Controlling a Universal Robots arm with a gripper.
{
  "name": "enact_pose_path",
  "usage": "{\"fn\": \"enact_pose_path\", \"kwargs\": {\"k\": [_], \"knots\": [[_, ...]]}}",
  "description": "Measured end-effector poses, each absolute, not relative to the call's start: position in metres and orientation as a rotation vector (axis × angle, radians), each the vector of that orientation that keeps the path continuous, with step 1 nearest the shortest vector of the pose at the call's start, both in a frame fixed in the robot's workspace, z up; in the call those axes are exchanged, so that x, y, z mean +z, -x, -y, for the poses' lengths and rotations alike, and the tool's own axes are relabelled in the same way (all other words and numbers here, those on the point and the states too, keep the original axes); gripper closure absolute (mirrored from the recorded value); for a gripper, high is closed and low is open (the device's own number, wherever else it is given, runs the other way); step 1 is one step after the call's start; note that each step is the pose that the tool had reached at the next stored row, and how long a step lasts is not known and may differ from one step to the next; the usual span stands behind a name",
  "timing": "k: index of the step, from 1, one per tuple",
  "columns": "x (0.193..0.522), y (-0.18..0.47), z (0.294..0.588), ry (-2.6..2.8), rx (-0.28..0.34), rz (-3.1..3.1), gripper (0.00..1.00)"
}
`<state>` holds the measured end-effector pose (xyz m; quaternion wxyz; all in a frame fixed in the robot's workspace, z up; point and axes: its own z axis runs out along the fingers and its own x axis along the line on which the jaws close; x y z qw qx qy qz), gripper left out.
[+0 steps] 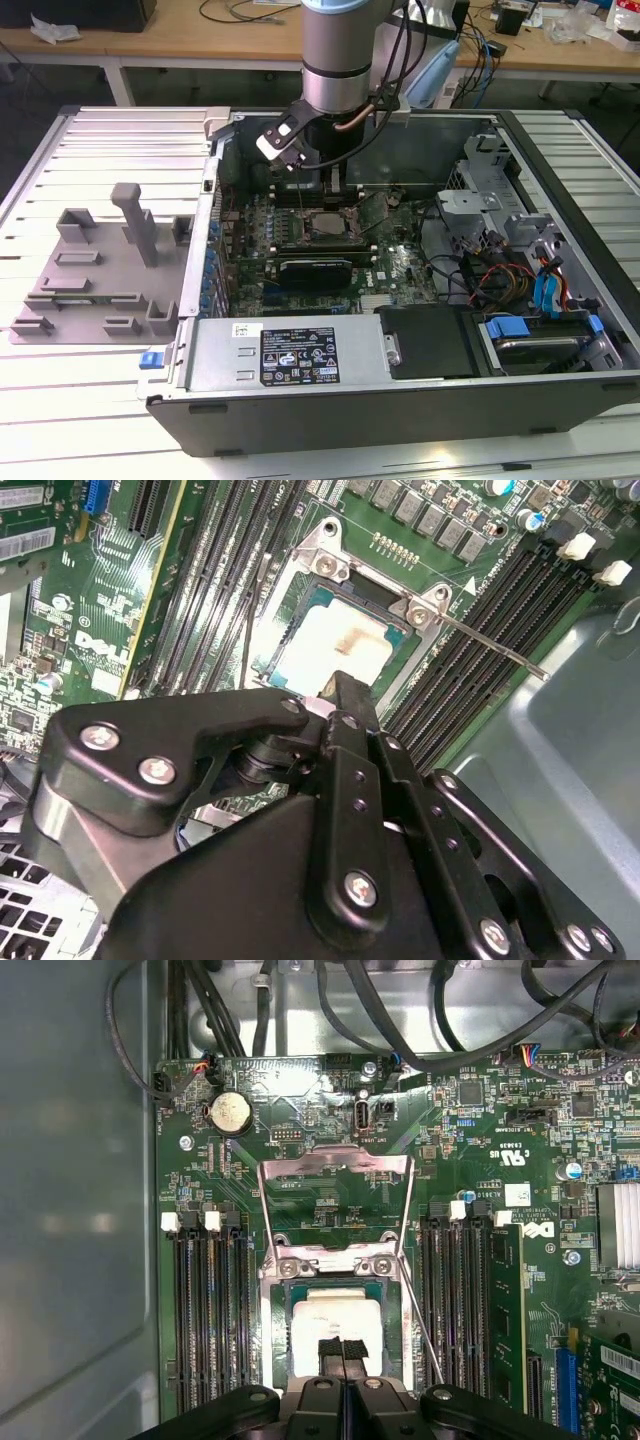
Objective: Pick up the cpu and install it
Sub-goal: 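Close the cpu cover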
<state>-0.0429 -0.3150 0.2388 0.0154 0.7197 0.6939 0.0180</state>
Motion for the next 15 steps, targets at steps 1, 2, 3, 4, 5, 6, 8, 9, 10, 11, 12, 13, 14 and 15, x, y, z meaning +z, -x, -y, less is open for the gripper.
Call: {"fn": "enact_pose_path", "kwargs": {"k": [1,2,3,4,5,6,8,9,10,11,12,13,14,15], "knots": [[0.2388,0.0428,0.315,-2.239,0.056,-2.159,0.89],[0.2388,0.0428,0.315,-2.239,0.056,-2.159,0.89],[0.2388,0.0428,0.315,-2.239,0.056,-2.159,0.89],[0.2388,0.0428,0.315,-2.239,0.056,-2.159,0.89],[0.2388,0.0428,0.315,-2.239,0.056,-2.159,0.89],[0.2388,0.0429,0.315,-2.239,0.056,-2.159,0.89],[0.2388,0.0428,0.315,-2.239,0.055,-2.159,0.89],[0.2395,0.0428,0.3149,-2.239,0.055,-2.158,0.89],[0.2409,0.0429,0.315,-2.239,0.055,-2.158,0.89],[0.242,0.0429,0.315,-2.239,0.055,-2.159,0.89],[0.2428,0.0429,0.315,-2.239,0.055,-2.158,0.89],[0.2447,0.0429,0.315,-2.239,0.055,-2.158,0.89],[0.2465,0.0429,0.315,-2.239,0.055,-2.158,0.89],[0.2486,0.0429,0.315,-2.239,0.056,-2.158,0.89]]}}
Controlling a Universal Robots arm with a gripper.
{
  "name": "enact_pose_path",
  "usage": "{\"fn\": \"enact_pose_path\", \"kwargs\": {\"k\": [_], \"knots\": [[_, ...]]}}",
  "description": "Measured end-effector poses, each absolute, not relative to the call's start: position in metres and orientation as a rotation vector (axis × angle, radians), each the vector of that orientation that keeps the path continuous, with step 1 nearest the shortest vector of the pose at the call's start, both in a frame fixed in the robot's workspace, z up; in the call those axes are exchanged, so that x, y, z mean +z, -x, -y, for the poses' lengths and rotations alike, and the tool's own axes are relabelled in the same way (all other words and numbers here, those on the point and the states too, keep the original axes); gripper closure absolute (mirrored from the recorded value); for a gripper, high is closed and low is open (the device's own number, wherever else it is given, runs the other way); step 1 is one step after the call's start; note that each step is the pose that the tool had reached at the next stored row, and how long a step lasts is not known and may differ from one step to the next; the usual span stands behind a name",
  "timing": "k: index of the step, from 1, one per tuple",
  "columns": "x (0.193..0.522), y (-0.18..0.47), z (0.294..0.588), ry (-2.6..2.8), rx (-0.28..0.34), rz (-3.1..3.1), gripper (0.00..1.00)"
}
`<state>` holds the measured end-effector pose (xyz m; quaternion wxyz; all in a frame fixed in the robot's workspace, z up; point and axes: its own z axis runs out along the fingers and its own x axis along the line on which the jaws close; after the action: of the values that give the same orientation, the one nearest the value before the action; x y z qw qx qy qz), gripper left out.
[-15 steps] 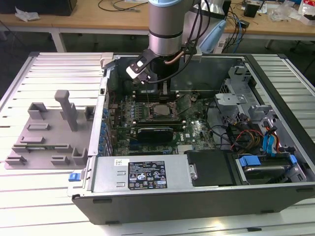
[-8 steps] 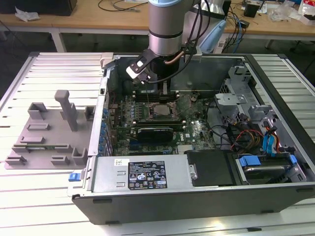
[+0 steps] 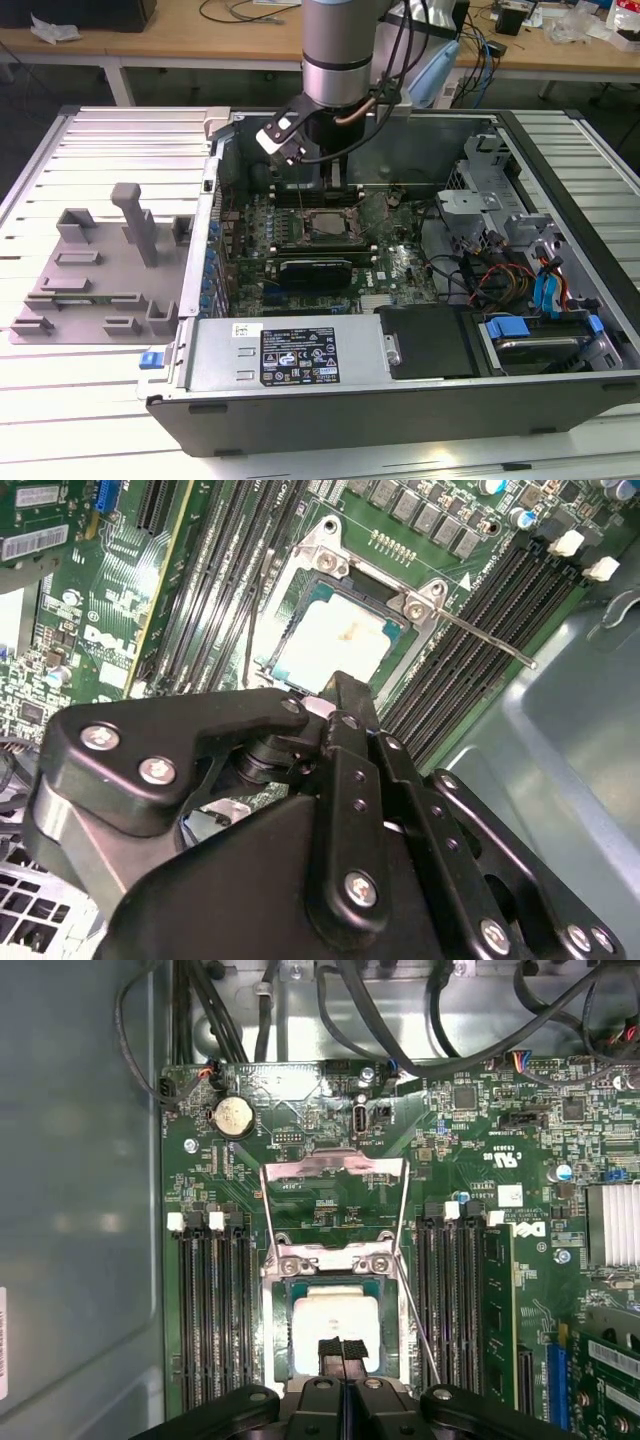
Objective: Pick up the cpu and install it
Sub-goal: 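Close the cpu cover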
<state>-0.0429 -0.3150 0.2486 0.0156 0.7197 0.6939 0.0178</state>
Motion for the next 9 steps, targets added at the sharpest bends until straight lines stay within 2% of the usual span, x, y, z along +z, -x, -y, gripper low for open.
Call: {"fn": "enact_pose_path", "kwargs": {"k": [9], "knots": [[0.267,0.043,0.315,-2.239,0.055,-2.158,0.89]]}}
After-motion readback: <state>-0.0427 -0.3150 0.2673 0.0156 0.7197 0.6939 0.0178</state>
